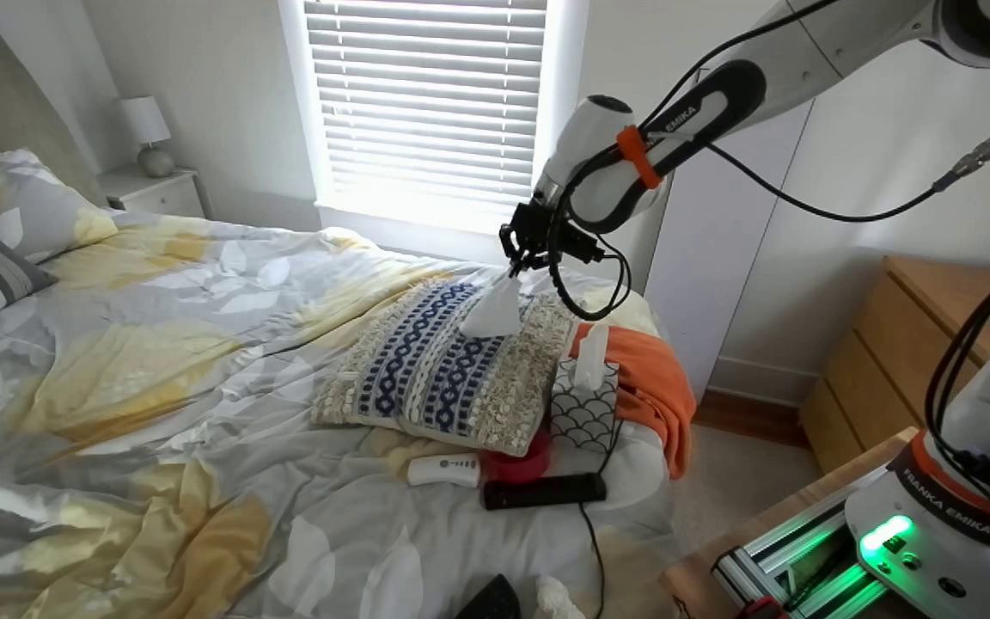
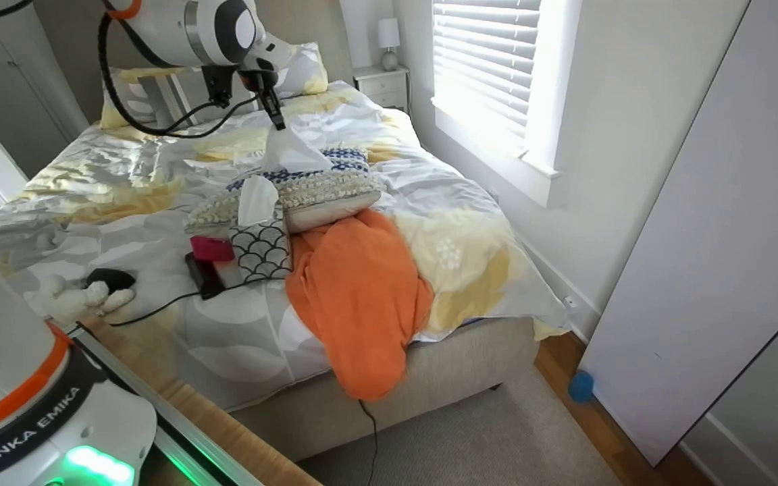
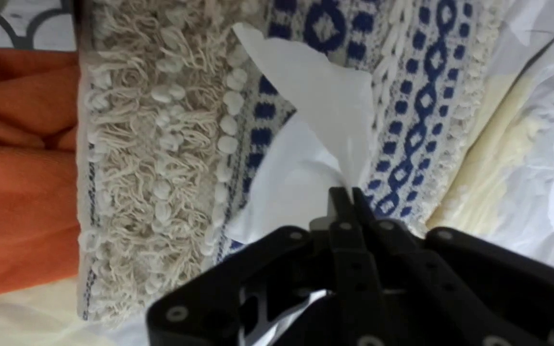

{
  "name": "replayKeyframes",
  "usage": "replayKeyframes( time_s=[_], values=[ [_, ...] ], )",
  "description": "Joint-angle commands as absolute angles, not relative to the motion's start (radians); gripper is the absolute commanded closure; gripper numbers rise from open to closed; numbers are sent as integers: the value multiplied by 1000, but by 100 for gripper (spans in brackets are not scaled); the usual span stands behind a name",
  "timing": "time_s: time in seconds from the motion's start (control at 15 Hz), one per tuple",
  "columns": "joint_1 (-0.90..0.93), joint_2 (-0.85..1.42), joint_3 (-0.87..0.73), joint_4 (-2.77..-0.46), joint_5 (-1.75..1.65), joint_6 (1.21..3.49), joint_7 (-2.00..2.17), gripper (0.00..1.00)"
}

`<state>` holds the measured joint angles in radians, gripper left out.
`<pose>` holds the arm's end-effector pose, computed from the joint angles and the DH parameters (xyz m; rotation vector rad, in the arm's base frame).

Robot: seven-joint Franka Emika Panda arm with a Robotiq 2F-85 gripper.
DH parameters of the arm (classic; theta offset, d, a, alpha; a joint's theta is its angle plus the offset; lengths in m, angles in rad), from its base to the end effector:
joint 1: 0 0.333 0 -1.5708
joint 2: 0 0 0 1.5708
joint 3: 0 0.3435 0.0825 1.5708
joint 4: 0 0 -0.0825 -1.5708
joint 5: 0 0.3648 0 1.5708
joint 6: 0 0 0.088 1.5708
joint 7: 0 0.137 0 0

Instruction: Pull out a tissue from the box, then place it on the pillow

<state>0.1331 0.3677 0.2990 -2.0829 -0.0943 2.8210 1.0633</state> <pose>0.5730 0.2581 0.3093 -2.6950 0.8148 -0.3544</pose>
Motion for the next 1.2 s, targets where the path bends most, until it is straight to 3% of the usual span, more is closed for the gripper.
replayKeyframes(
  time_s=[0.0, 0.4, 0.67, 1.13],
  values=[
    [191, 381, 231, -2091, 1, 2709, 950, 73],
    [278, 307, 83, -2130, -118, 2508, 947, 29],
    [269, 210, 63, -2166, -186, 2374, 918, 0],
    [194, -46, 105, -2307, -32, 2368, 653, 0]
  ],
)
